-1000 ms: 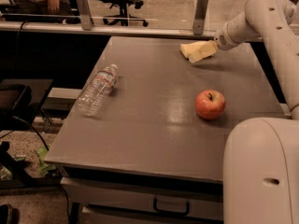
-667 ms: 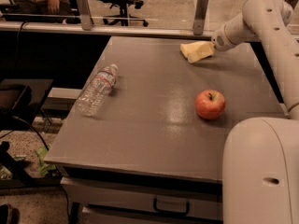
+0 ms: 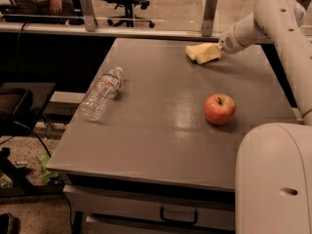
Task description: Pick sponge
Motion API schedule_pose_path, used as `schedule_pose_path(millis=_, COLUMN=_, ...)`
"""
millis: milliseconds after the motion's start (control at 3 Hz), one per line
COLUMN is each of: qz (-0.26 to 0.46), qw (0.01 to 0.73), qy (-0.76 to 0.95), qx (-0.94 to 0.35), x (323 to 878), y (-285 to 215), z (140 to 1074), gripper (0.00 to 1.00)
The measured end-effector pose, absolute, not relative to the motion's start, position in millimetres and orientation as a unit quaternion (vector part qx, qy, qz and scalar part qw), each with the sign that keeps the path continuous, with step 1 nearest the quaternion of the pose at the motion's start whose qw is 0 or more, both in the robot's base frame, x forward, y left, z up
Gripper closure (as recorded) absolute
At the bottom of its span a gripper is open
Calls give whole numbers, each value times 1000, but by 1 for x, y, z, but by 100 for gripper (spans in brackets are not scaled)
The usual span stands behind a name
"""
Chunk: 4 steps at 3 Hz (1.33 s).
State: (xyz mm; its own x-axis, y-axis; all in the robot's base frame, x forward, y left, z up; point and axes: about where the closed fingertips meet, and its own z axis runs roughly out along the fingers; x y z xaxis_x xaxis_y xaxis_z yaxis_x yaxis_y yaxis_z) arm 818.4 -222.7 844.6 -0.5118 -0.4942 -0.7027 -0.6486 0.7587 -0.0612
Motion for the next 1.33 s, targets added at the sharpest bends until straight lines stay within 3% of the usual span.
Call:
schedule_pose_path(millis=333, qz=118, qw=378, qy=854, qx=-338, x=810, y=-217, z=859, gripper=88)
schedule_pose_path(millis=667, qz=134, qw=386, qy=841, qx=-355, x=795, y=-205, z=880, gripper=100)
schedule_pose_path(millis=1333, qz=156, qw=394, qy=803, qx=-420, x=749, y=-164, z=951, gripper=100)
